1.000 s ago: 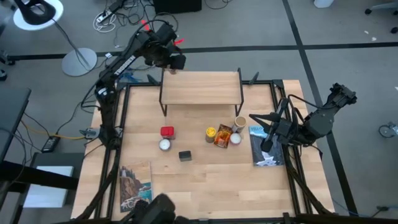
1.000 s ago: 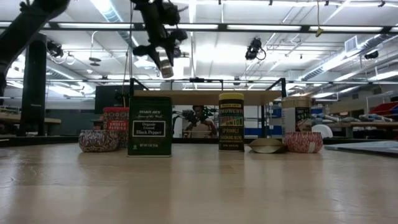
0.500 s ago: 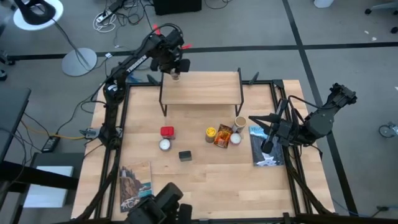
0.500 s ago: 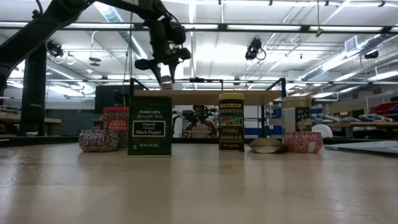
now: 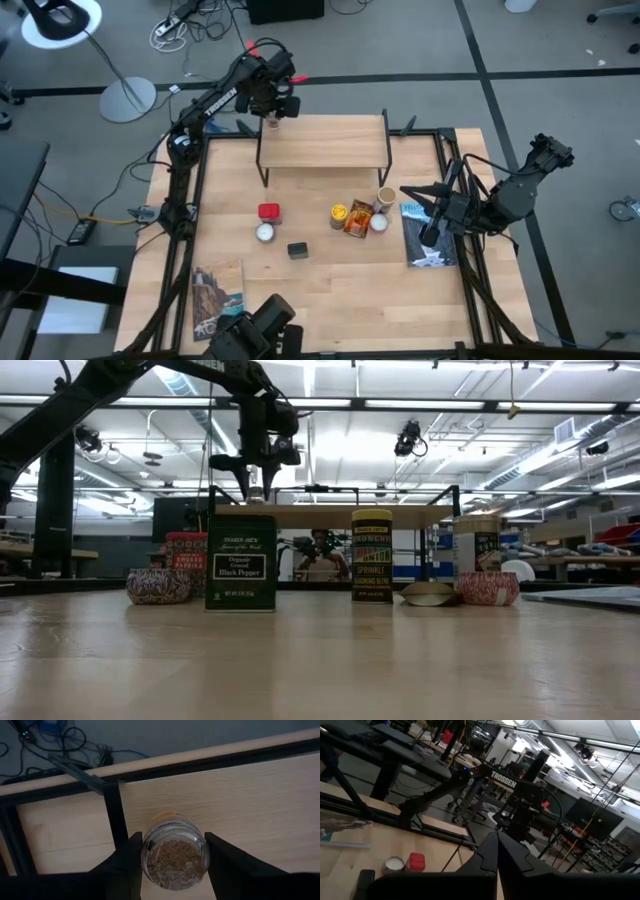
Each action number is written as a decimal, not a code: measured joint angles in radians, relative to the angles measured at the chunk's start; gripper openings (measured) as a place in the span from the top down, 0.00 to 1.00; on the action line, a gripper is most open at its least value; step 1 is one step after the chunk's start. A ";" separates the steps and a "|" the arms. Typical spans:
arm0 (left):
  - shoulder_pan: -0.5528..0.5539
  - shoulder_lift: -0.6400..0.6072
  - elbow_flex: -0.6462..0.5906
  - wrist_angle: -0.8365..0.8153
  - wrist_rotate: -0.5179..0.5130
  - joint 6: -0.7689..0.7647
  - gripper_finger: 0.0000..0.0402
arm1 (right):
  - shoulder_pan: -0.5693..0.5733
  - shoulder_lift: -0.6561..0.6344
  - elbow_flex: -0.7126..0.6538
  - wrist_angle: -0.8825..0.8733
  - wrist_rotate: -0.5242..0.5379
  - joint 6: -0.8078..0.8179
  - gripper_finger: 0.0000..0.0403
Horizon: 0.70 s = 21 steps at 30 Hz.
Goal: Shelf spices
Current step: Put the brown seasoning bottle on the shelf
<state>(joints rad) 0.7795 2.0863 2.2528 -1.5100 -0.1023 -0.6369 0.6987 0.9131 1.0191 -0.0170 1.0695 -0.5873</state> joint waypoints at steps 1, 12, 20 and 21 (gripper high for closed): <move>0.000 0.000 0.000 0.002 -0.001 0.000 0.58 | 0.000 0.000 0.000 0.000 0.000 0.000 0.99; 0.000 0.016 0.000 0.054 -0.024 -0.024 0.58 | 0.000 0.000 0.000 0.000 -0.001 0.000 0.99; -0.001 0.038 0.000 0.074 -0.038 -0.030 0.58 | 0.000 0.000 0.000 0.000 -0.001 0.000 0.99; 0.000 0.038 0.000 0.077 -0.038 -0.030 0.58 | 0.000 0.000 0.000 0.000 -0.001 0.000 0.99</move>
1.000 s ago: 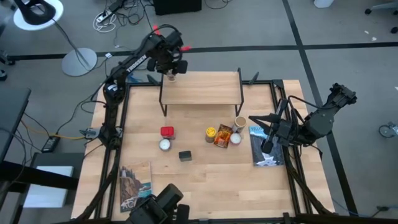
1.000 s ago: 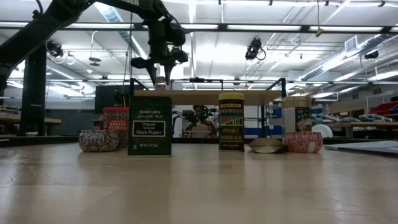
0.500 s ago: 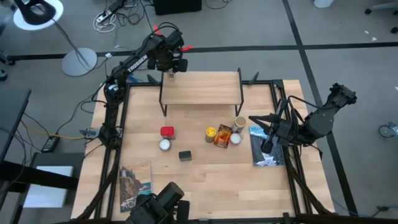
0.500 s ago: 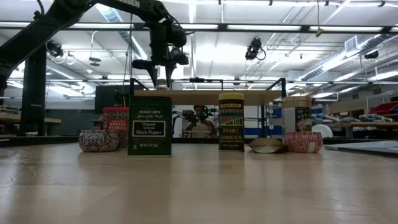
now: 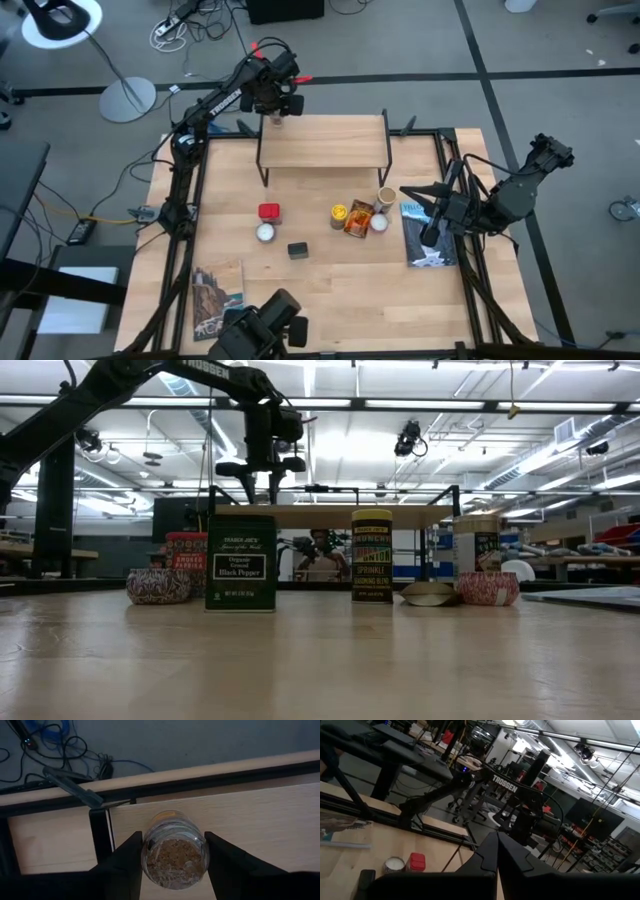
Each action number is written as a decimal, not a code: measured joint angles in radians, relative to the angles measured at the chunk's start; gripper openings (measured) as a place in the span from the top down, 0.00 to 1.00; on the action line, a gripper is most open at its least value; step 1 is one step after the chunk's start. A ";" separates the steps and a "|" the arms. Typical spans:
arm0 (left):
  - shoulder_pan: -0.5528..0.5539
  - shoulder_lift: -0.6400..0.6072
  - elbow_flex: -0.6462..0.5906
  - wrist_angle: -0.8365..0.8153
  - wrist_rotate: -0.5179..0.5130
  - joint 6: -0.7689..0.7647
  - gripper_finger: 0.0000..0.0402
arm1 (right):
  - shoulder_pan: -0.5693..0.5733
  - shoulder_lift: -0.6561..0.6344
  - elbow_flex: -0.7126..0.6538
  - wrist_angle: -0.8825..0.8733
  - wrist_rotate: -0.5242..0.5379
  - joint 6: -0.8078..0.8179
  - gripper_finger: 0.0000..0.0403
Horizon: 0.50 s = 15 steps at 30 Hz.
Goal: Shelf spices
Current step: Put the brown seasoning bottle on the shelf
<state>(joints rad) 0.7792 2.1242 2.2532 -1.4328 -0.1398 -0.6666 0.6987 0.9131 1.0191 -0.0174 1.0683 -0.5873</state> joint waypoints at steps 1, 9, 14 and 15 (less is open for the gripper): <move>0.000 0.000 0.000 0.001 0.000 0.000 0.58 | 0.000 0.000 0.000 0.000 0.000 0.000 0.99; 0.000 0.001 0.000 0.007 0.003 0.000 0.58 | 0.000 0.000 0.000 -0.001 0.000 0.000 0.99; 0.000 0.001 0.000 0.007 0.003 0.005 0.58 | 0.000 0.000 0.000 0.000 0.000 0.000 0.99; 0.000 0.001 0.000 0.007 0.003 0.005 0.58 | 0.000 0.000 0.000 0.000 0.000 0.000 0.99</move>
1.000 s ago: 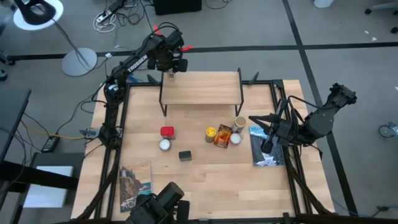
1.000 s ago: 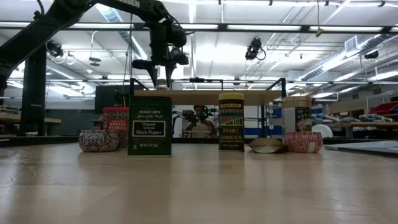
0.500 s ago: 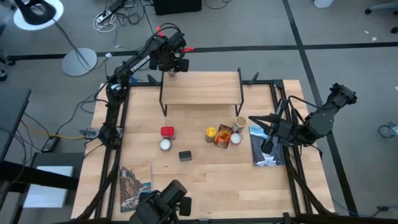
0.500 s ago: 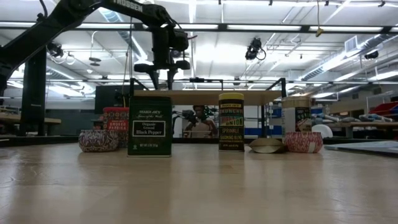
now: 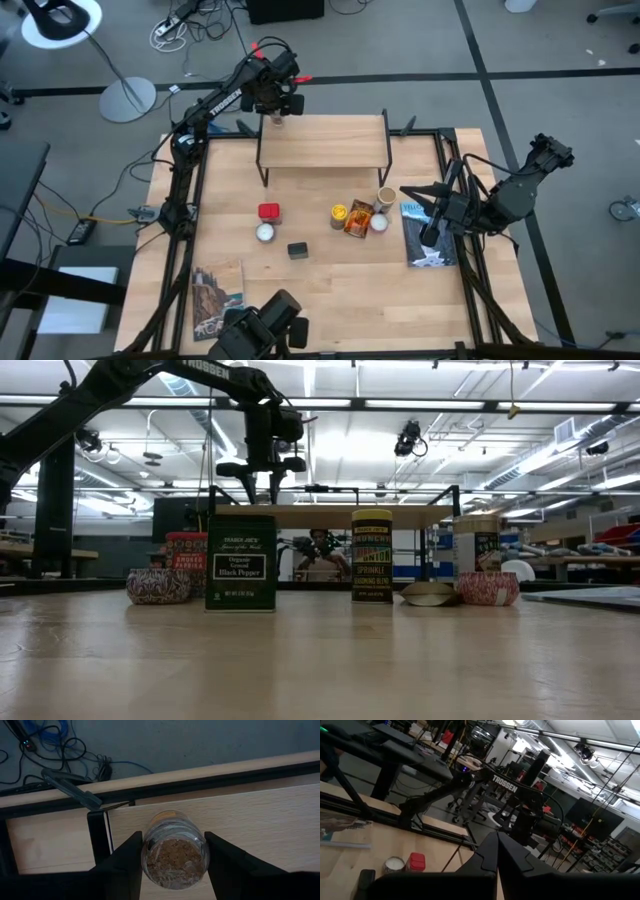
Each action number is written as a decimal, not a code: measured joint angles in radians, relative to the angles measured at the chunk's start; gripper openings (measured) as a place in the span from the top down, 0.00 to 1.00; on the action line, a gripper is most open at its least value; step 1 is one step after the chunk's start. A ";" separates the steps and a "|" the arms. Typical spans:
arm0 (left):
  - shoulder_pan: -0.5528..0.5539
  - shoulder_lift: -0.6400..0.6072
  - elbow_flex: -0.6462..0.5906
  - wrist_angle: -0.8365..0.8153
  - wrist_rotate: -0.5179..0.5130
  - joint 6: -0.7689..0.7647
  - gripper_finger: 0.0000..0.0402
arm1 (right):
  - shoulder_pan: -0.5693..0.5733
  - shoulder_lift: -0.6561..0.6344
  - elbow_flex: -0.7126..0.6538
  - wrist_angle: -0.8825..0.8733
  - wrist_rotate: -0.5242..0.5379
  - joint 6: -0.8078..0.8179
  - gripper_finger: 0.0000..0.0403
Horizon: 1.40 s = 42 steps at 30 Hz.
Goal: Shelf spices
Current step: Put the brown seasoning bottle on the shelf
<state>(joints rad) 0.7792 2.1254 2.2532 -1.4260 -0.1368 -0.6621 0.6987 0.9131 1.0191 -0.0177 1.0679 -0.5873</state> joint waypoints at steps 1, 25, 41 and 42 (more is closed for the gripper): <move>0.000 0.000 0.000 -0.001 0.000 0.000 0.58 | 0.000 0.000 0.000 0.000 0.000 0.000 0.99; -0.010 0.004 0.000 -0.031 0.057 0.002 0.38 | 0.000 0.000 0.000 0.000 -0.001 0.000 0.99; -0.027 -0.002 0.002 -0.075 0.051 -0.030 0.56 | 0.000 0.000 0.000 -0.001 -0.001 0.000 0.99; -0.027 -0.002 0.009 -0.091 0.047 -0.030 0.56 | 0.000 0.000 0.000 -0.001 -0.001 0.000 0.99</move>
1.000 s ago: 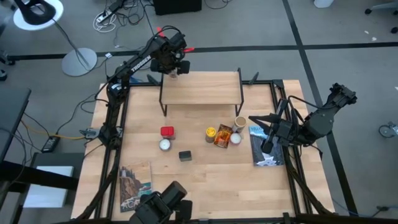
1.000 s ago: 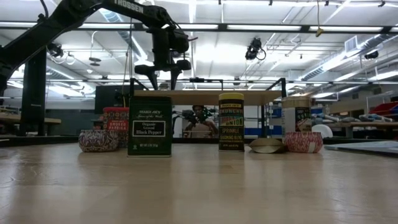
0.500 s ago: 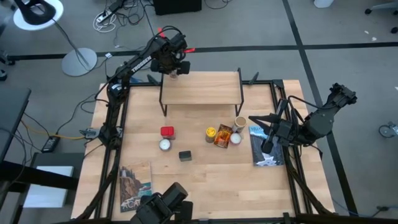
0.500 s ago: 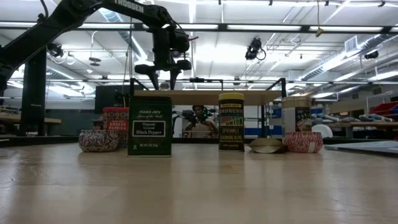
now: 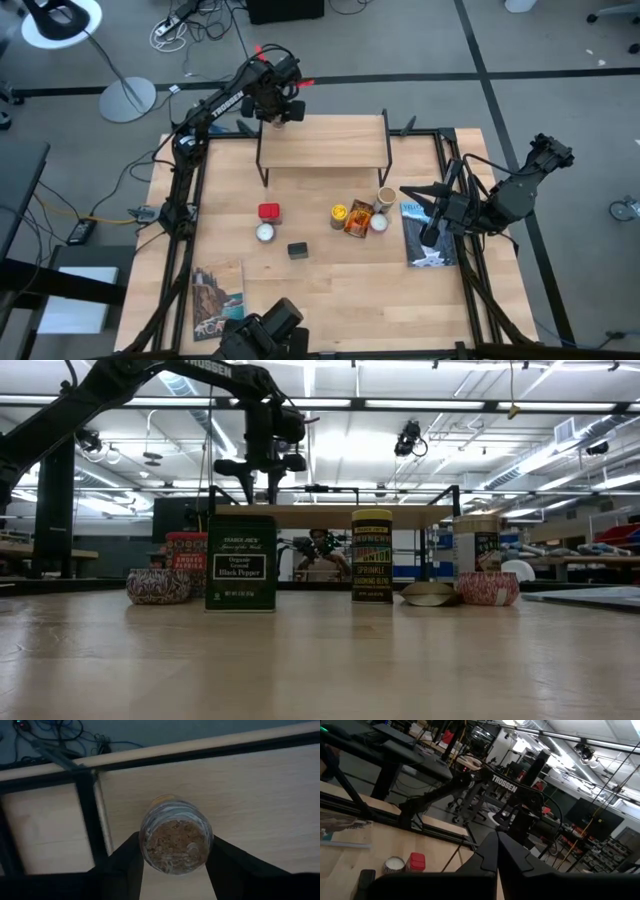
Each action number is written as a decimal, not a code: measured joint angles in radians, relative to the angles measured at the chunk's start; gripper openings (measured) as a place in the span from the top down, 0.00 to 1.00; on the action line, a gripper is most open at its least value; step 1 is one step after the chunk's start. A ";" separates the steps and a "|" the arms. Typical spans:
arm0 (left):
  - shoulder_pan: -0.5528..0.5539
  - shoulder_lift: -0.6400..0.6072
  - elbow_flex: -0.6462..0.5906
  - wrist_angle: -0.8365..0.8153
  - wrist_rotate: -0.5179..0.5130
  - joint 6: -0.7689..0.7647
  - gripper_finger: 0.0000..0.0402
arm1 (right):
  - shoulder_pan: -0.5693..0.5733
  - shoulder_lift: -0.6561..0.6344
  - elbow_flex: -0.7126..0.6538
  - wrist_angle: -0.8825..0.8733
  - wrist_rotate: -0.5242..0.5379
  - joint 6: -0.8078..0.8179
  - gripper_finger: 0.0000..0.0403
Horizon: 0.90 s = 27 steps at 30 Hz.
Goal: Shelf spices
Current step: Put the brown seasoning bottle on the shelf
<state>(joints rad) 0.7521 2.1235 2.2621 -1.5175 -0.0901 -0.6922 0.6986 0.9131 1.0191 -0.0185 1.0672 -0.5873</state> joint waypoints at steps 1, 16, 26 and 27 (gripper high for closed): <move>-0.001 0.000 0.005 -0.010 -0.006 0.000 0.56 | 0.000 0.000 0.000 0.000 0.000 0.000 0.99; -0.002 -0.002 0.032 -0.036 -0.028 -0.014 0.56 | 0.000 0.000 0.000 0.000 -0.016 0.001 0.99; -0.002 -0.002 0.032 -0.030 -0.029 0.006 0.55 | 0.000 0.000 0.000 0.000 -0.016 0.001 0.99; -0.002 -0.002 0.032 -0.030 -0.029 0.006 0.55 | 0.000 0.000 0.000 0.000 -0.016 0.001 0.99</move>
<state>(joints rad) 0.7506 2.1220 2.2940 -1.5476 -0.1192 -0.6857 0.6987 0.9134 1.0191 -0.0182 1.0515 -0.5865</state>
